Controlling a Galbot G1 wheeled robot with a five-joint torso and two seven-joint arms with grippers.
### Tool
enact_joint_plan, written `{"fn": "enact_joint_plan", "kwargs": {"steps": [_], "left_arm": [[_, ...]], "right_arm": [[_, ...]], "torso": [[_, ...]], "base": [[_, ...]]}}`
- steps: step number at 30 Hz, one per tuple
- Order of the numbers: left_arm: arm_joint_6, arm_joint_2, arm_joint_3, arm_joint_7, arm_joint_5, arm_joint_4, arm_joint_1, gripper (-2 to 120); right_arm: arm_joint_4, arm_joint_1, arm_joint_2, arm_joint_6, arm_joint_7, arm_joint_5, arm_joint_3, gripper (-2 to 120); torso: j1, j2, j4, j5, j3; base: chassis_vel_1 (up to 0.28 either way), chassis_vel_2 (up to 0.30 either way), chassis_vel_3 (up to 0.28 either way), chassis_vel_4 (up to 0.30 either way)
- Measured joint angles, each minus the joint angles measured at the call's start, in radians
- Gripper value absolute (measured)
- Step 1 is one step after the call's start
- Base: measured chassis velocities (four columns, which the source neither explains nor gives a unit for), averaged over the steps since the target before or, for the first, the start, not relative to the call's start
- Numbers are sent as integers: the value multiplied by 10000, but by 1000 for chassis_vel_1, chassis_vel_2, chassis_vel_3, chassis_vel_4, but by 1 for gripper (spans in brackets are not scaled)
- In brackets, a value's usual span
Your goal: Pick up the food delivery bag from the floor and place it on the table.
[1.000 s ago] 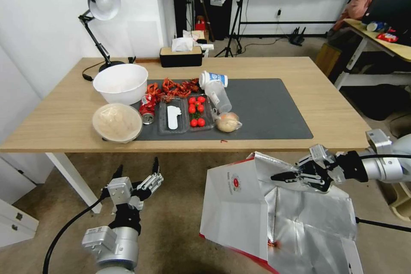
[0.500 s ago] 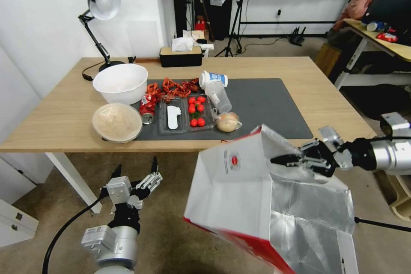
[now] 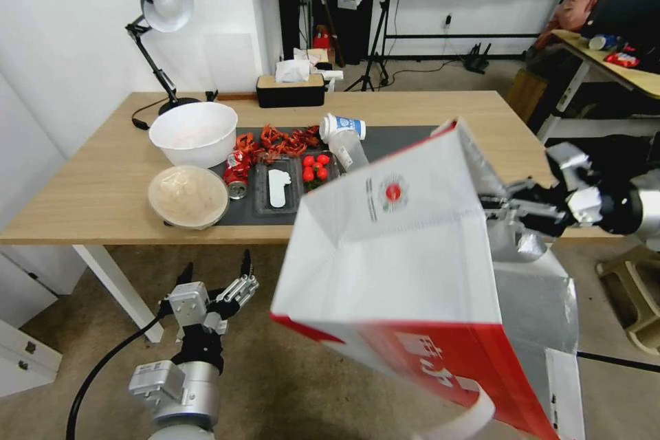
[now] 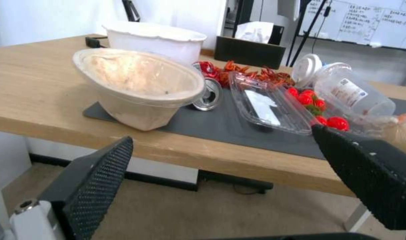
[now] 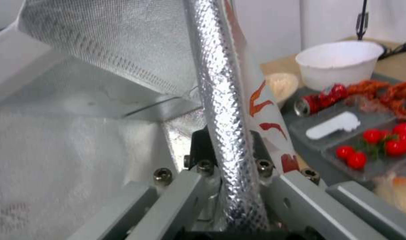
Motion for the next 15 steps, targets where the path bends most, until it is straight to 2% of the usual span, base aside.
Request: {"fn": "enact_joint_plan", "kwargs": {"steps": [7, 9, 10, 12, 14, 15], "left_arm": [[-13, 31, 8, -7, 1, -5, -1, 100], [-18, 61, 3, -11, 0, -16, 6, 100], [-18, 61, 3, -11, 0, -16, 6, 100], [-23, 68, 5, -15, 1, -42, 22, 100], [-26, 69, 5, -15, 2, -46, 25, 100], [-33, 70, 6, -17, 6, -46, 38, 100]], "right_arm": [[-59, 684, -300, -37, 741, 1256, -54, 0], [1, 1014, -304, 2, 1522, 2317, -99, 0], [1, 1014, -304, 2, 1522, 2317, -99, 0], [92, 1395, -209, 242, 2621, 3498, -178, 0], [113, 1459, -188, 312, 2845, 3709, -199, 0], [210, 1634, -121, 579, 3593, 4263, -225, 0]], "torso": [[-1, -3, 0, -1, -1], [-1, -3, 0, -1, -1], [-1, -3, 0, -1, -1], [-2, -4, 1, -1, -2], [-2, -4, 0, 0, -3], [-2, -5, 0, 1, -2]], "base": [[0, 0, 0, 0], [0, 0, 0, 0], [0, 0, 0, 0], [0, 0, 0, 0], [0, 0, 0, 0], [0, 0, 0, 0]]}}
